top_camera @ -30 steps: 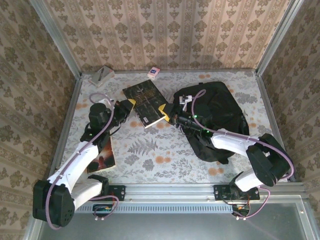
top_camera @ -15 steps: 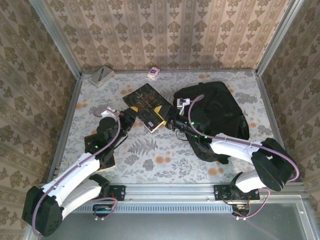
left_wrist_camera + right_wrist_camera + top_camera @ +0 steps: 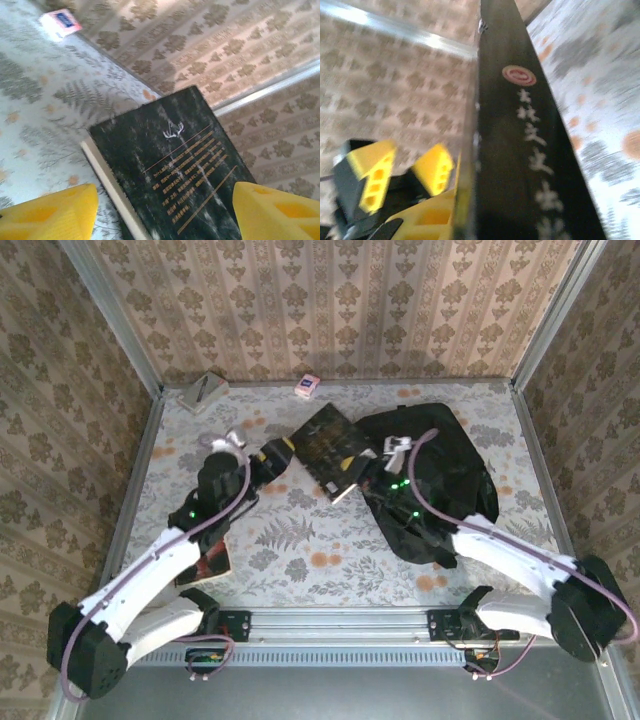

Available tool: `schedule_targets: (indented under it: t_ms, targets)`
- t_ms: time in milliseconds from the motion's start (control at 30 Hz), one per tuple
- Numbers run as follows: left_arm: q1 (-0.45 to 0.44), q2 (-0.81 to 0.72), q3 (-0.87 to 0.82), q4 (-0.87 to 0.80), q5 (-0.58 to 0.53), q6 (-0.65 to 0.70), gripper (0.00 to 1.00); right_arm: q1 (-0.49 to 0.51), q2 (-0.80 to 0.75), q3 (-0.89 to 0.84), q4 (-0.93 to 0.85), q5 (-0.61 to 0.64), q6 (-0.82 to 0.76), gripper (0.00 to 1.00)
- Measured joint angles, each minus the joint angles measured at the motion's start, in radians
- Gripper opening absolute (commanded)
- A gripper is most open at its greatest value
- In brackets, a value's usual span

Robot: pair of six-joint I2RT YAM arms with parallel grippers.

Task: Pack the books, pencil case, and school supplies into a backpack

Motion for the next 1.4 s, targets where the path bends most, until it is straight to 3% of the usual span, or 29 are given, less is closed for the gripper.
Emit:
schedule_targets:
  t_ms: [233,533,733,967,1100,1300,1400]
  targets:
    - [-0.086,0.415,0.458,-0.227,0.107,0.368,0.69,-0.219,-0.313,0.002,-0.404,0.211,-0.135,0.0]
    - [-0.258,0.996,1.019,-0.531,0.113,0.673,0.69,-0.241,-0.49,0.004,-0.769,0.499,-0.216,0.0]
    - [-0.346,1.284,1.362,-0.727,0.067,0.832,0.72,-0.251,-0.537,0.004,-0.858,0.581,-0.245,0.0]
    - [-0.391,1.355,1.474,-0.84,0.018,0.932,0.72,-0.259,-0.581,0.004,-0.909,0.615,-0.269,0.0]
    - [-0.404,1.357,1.487,-0.862,-0.01,0.98,0.78,-0.266,-0.583,0.003,-0.912,0.616,-0.269,0.0]
    - [-0.476,1.384,1.498,-0.875,-0.181,1.084,0.83,-0.283,-0.59,-0.013,-0.91,0.612,-0.269,0.0]
    - [-0.513,1.412,1.512,-0.878,-0.258,1.116,0.77,-0.292,-0.595,-0.017,-0.909,0.604,-0.268,0.0]
